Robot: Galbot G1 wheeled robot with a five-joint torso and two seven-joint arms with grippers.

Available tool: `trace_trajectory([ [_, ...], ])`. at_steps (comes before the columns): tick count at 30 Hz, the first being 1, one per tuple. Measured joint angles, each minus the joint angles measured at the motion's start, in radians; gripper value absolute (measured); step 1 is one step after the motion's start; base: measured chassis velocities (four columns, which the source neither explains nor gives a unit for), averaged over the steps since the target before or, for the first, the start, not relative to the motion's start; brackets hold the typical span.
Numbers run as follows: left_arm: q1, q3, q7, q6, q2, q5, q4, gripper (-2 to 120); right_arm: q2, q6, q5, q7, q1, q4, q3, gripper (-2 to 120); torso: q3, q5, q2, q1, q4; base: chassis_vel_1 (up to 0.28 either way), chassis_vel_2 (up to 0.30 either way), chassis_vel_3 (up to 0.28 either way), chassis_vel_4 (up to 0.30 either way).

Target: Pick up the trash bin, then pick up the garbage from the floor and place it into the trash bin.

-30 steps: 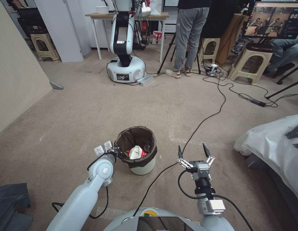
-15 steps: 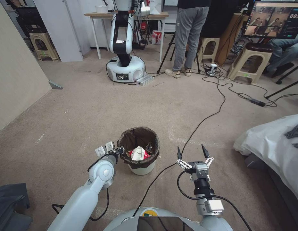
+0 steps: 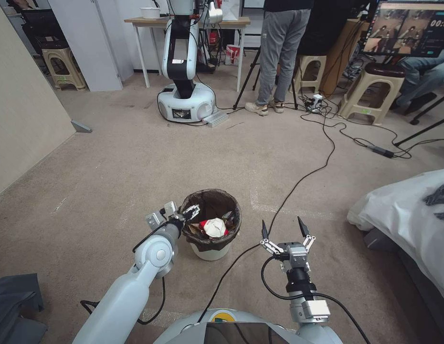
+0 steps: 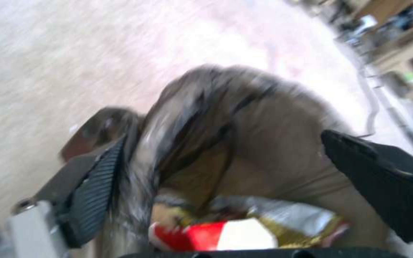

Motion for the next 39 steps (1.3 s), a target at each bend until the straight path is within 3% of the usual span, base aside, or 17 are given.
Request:
trace_trajectory([
  [7,0.013,0.001,0.103,-0.052,-0.002,0.114,-0.040,100,0.016,0.004,-0.007,-0.001,-0.005,-0.001,-0.001,100,0.000,0.0001,0.000,0.000,-0.0001,0.000,0.000,0.000,0.000],
  [14,0.054,-0.009,0.140,-0.074,0.014,0.198,-0.090,100,0.022,0.006,-0.006,-0.001,-0.006,0.005,0.007,100,0.000,0.0000,0.000,0.000,-0.0002,0.000,0.000,0.000,0.000],
  [21,0.179,-0.076,0.154,-0.113,0.037,0.401,-0.220,100,0.045,0.007,0.009,0.018,0.004,0.016,0.037,100,0.000,0.0000,0.000,0.000,0.0000,0.000,0.000,0.000,0.000],
  [25,0.275,-0.149,0.150,-0.154,0.030,0.585,-0.277,100,0.064,-0.015,0.027,0.055,0.027,0.020,0.080,100,0.000,0.0001,0.000,0.000,-0.0001,0.000,0.000,0.000,0.000],
  [29,0.284,-0.156,0.151,-0.160,0.029,0.603,-0.278,100,0.066,-0.016,0.027,0.058,0.030,0.019,0.085,100,0.000,0.0001,0.000,0.000,-0.0001,0.000,0.000,0.000,0.000],
  [30,0.320,-0.176,0.151,-0.196,0.021,0.678,-0.279,100,0.073,-0.018,0.032,0.066,0.040,0.017,0.104,100,0.000,0.0002,0.000,0.000,0.0003,0.000,0.000,0.000,0.000],
  [35,0.347,-0.190,0.151,-0.232,0.009,0.736,-0.274,100,0.078,-0.019,0.038,0.069,0.048,0.012,0.118,100,0.000,-0.0001,0.000,0.000,-0.0003,0.000,0.000,0.000,0.000],
  [36,0.390,-0.206,0.147,-0.291,-0.015,0.813,-0.245,100,0.087,-0.017,0.048,0.072,0.062,0.001,0.139,100,0.000,0.0005,0.000,0.000,-0.0005,0.000,0.000,0.000,0.000],
  [37,0.412,-0.210,0.142,-0.324,-0.032,0.846,-0.223,100,0.091,-0.015,0.051,0.072,0.067,-0.008,0.151,100,0.000,0.0001,0.000,0.000,0.0012,0.000,0.000,0.000,0.000],
  [39,0.422,-0.211,0.140,-0.341,-0.040,0.862,-0.212,100,0.093,-0.014,0.052,0.071,0.070,-0.014,0.156,100,0.000,-0.0004,0.000,0.000,0.0010,0.000,0.000,0.000,0.000],
])
